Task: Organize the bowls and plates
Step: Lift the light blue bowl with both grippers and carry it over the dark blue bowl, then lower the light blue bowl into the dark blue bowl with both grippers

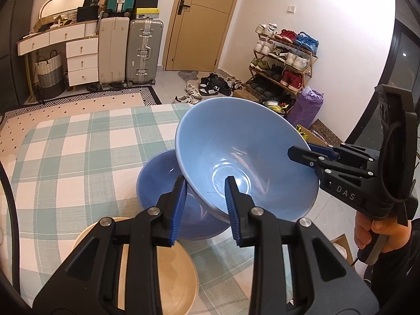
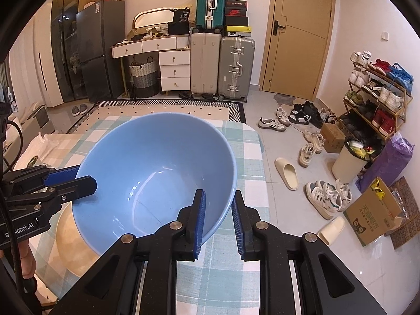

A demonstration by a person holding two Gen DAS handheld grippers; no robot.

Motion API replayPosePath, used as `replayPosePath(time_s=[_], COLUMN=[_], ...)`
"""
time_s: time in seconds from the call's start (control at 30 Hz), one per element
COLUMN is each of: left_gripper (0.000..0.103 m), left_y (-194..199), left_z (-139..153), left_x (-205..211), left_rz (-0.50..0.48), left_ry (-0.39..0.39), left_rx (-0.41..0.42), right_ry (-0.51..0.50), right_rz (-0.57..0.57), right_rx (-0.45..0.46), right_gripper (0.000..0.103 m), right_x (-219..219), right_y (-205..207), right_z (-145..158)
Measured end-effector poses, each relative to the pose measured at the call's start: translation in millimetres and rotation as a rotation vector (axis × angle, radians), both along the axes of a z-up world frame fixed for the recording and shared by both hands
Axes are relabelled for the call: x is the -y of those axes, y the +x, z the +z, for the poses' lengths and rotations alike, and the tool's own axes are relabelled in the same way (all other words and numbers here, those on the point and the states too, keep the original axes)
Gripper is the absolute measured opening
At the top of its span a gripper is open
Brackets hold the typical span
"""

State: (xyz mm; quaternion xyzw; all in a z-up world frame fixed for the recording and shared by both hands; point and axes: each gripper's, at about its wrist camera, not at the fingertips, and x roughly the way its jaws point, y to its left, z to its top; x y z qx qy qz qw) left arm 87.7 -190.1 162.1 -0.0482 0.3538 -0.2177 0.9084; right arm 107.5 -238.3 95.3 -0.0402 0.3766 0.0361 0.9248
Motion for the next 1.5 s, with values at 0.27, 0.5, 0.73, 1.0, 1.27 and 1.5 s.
replayPosePath(time_s=[0.27,0.5,0.73,1.0,1.27,1.5], left_gripper=[0.026,0.026,0.026,0.026,0.026,0.026], left_y=[0,8,20,41,57,68], left_z=[0,-7,-20,-40,-62,-79], left_x=[-22,-32,-34,-32,-28,-25], left_rz=[0.036,0.060,0.073,0.077,0.077,0.084], left_ry=[0.009,0.019,0.027,0.045,0.067,0.093], left_rx=[-0.008,-0.025,-0.044,-0.067,-0.084,-0.088], right_ry=[0.006,0.012,0.017,0.023,0.025,0.015], right_rz=[0.025,0.040,0.045,0.043,0.039,0.038], right_rx=[-0.009,-0.029,-0.054,-0.084,-0.111,-0.130], right_gripper=[0.021,0.021,0.021,0.021,0.021,0.021], right_x=[-17,-30,-39,-37,-35,-34], right_y=[10,23,36,45,58,62], right_z=[-6,-19,-36,-55,-71,-87])
